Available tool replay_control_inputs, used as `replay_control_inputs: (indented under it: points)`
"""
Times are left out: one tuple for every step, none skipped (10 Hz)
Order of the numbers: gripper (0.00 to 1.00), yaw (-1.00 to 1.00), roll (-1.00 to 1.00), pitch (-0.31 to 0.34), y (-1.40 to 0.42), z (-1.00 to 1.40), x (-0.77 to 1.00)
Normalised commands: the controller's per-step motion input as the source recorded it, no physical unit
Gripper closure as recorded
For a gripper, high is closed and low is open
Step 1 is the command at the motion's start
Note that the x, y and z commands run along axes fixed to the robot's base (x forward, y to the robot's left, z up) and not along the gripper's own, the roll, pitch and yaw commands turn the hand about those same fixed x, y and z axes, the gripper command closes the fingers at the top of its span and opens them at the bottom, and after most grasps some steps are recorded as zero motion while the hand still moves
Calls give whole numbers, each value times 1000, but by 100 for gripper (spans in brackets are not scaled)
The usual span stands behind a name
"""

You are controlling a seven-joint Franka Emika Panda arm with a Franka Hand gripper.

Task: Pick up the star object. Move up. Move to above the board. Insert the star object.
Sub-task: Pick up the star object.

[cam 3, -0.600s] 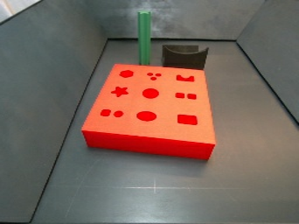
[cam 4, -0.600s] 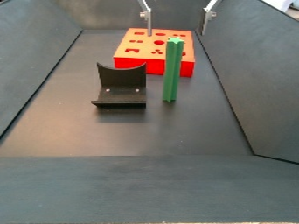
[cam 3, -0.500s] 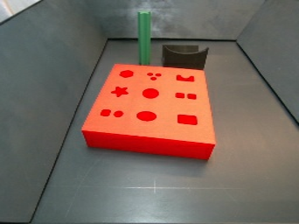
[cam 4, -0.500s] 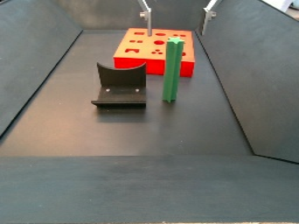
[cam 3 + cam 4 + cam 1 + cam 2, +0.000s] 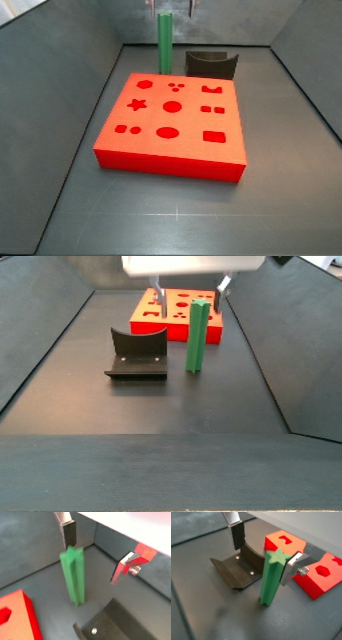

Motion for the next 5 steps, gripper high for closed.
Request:
replay_control_inputs:
  points:
    - [0, 0, -19, -53, -351, -480, 0]
    - [0, -120, 0, -60, -357, -351, -80]
    - [0, -174, 0, -41, -349, -291, -149]
    - [0, 0, 0, -24, 0, 0, 0]
    - [0, 0, 16, 0, 0, -57, 0]
